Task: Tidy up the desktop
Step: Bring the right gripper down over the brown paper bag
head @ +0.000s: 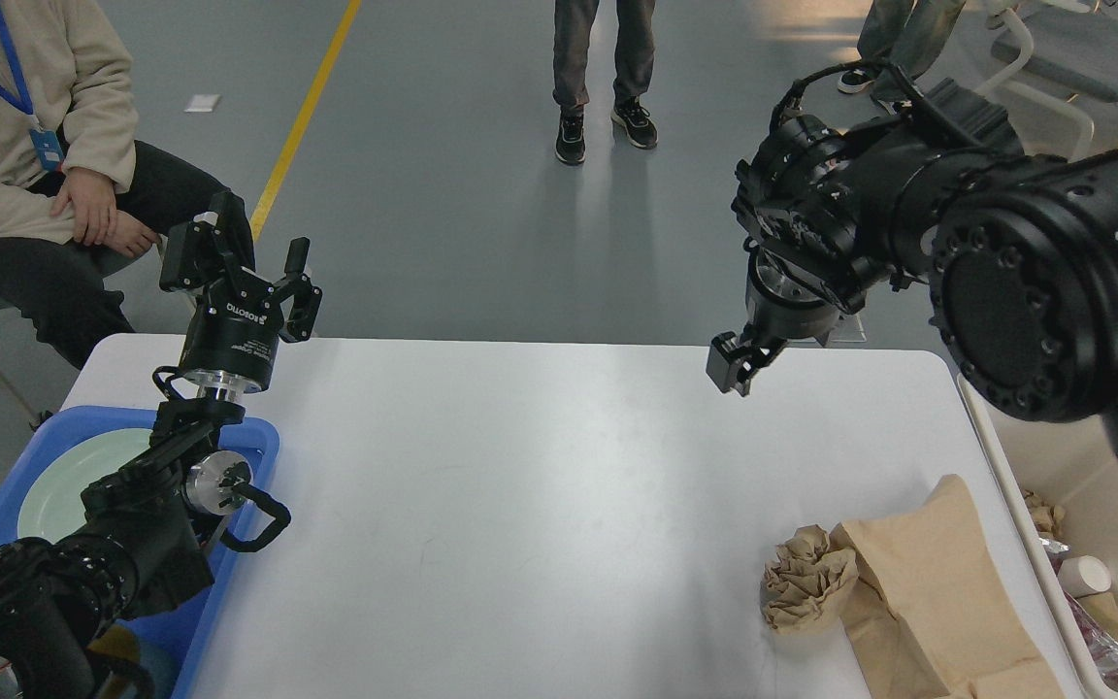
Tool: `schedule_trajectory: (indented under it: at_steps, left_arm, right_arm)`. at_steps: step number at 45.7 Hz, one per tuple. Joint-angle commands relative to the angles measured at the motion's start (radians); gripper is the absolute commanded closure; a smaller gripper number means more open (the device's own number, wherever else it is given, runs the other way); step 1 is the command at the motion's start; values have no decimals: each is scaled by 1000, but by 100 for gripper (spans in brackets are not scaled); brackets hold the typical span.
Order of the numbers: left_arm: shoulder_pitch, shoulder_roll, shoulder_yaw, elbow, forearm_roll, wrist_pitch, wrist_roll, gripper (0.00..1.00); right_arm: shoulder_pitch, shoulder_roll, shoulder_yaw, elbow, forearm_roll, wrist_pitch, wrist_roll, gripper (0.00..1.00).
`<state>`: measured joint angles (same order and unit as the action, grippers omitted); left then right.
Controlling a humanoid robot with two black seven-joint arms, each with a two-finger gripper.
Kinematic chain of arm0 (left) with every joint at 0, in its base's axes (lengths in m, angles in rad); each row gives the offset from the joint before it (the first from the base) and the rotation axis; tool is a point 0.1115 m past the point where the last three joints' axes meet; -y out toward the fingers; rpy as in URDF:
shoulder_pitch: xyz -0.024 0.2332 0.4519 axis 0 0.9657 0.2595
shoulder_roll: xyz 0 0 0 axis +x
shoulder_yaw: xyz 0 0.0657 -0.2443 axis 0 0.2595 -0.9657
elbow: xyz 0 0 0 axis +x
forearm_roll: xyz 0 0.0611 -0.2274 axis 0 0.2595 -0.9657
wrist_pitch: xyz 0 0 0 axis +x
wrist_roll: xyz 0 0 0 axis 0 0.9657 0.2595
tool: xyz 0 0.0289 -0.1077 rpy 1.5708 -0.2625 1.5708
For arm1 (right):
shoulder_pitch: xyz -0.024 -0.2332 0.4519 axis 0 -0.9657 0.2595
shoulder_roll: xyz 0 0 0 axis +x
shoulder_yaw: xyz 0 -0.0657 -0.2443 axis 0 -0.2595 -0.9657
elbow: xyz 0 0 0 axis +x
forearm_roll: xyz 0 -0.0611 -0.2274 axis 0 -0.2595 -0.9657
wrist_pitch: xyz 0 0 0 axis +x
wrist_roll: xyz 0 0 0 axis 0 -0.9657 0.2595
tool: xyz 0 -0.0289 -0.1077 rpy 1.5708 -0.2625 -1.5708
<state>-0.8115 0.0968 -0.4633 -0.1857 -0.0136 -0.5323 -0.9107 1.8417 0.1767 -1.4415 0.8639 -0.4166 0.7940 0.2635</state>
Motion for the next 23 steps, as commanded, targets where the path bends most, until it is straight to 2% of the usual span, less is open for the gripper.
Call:
schedule_trajectory:
  at_steps: [1,23]
  left_arm:
    - [0,0,0,0,1,0,1,4]
    - [0,0,0,0,0,2,0,4]
  right_arm:
    - [-15,-26,-20,67,-33,-1,0,0]
    - [-142,-34,-27,72,-31,-16,-1,1]
